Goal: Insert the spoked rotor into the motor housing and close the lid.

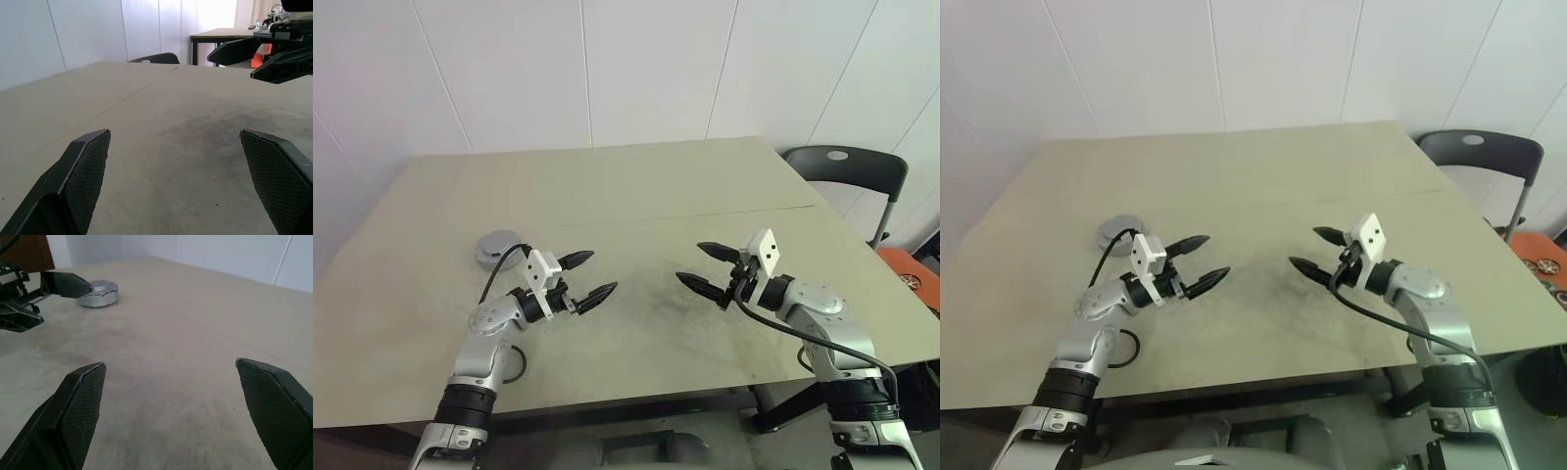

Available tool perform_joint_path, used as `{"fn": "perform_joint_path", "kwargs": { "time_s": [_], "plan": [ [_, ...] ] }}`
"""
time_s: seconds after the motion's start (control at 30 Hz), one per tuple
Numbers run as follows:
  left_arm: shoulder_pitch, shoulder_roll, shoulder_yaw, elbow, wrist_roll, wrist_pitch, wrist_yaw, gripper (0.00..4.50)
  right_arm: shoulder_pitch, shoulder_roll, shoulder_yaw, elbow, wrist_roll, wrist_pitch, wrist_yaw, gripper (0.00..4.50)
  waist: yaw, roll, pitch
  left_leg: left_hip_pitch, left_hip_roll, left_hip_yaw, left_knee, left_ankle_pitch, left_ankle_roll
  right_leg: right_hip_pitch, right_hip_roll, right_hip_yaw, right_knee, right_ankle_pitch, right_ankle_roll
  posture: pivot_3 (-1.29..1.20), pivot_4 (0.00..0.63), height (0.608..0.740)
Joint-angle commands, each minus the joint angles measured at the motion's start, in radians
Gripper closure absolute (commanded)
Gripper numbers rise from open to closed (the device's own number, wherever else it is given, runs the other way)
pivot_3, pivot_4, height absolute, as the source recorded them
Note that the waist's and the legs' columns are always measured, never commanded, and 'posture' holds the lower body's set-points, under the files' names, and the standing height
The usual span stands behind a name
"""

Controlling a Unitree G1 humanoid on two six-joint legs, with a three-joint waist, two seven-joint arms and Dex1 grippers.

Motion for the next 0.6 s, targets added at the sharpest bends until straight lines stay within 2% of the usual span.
{"fn": "perform_joint_path", "kwargs": {
  "time_s": [0.03,0.6],
  "plan": [
    [-0.021,-0.002,-0.012,-0.044,0.003,0.001,0.009,0.00,-0.023,-0.010,-0.003,-0.013,0.002,-0.025,0.006,0.05,0.000,0.000,0.000,0.000,0.000,0.000,0.000,0.000,0.000,0.000,0.000,0.000,0.000,0.000,0.000,0.00,0.000,0.740],
    [-0.023,0.008,-0.022,-0.071,0.003,0.030,0.024,0.00,-0.022,-0.009,0.002,-0.011,-0.005,-0.033,0.010,0.05,0.000,0.000,0.000,0.000,0.000,0.000,0.000,0.000,0.000,0.000,0.000,0.000,0.000,0.000,0.000,0.00,0.000,0.740]
  ]
}}
